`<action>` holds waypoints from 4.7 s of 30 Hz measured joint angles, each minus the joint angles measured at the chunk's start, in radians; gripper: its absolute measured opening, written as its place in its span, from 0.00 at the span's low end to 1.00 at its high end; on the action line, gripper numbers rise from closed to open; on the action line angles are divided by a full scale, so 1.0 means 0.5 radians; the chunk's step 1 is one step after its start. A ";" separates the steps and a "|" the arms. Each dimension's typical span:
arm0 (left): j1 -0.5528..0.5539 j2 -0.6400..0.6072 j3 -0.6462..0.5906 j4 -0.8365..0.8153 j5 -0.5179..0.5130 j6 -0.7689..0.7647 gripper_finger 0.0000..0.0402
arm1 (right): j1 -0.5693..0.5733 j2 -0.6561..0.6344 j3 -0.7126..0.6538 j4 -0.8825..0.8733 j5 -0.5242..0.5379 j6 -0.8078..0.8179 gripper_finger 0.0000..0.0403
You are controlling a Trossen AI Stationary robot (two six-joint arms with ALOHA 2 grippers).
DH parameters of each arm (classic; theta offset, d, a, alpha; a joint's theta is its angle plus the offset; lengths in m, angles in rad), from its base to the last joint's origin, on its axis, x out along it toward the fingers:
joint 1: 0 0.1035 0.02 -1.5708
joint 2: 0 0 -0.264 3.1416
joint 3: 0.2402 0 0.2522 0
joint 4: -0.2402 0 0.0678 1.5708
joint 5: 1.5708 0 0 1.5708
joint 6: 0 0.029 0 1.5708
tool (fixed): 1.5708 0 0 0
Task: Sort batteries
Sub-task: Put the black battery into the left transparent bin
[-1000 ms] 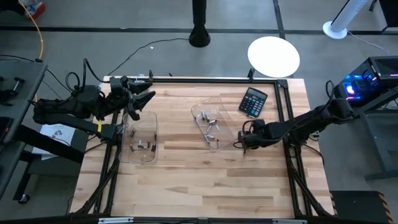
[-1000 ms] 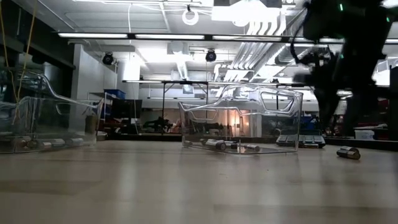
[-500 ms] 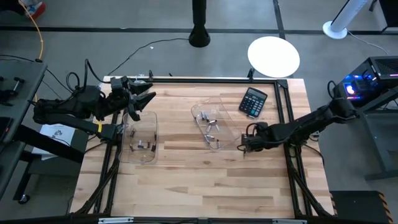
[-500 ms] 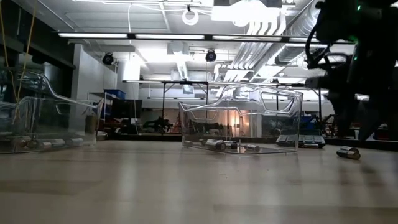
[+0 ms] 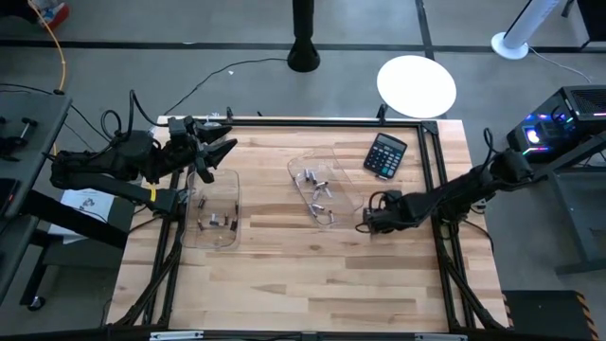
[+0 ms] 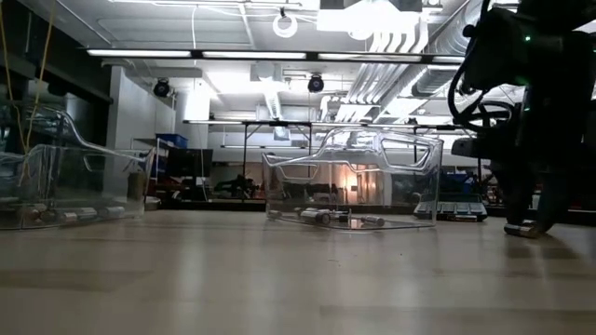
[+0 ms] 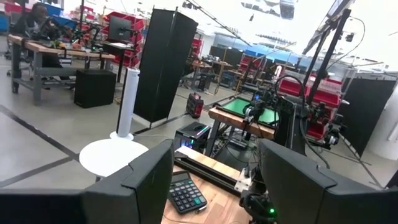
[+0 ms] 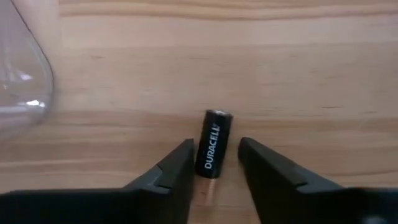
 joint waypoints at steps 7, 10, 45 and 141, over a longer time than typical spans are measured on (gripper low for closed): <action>0.000 -0.006 0.000 0.001 -0.025 0.016 0.56 | 0.103 -0.076 0.239 -0.681 -0.024 -0.127 0.06; 0.001 -0.013 0.000 0.012 -0.060 0.082 0.56 | 0.142 -0.169 0.462 -0.907 0.211 -0.133 0.06; -0.001 -0.072 0.000 0.033 -0.091 -0.004 0.56 | -0.499 2.181 3.512 0.979 -0.615 -2.402 0.20; -0.001 -0.095 -0.002 0.038 -0.140 -0.110 0.56 | -0.488 1.762 2.667 1.543 -0.566 -2.233 0.01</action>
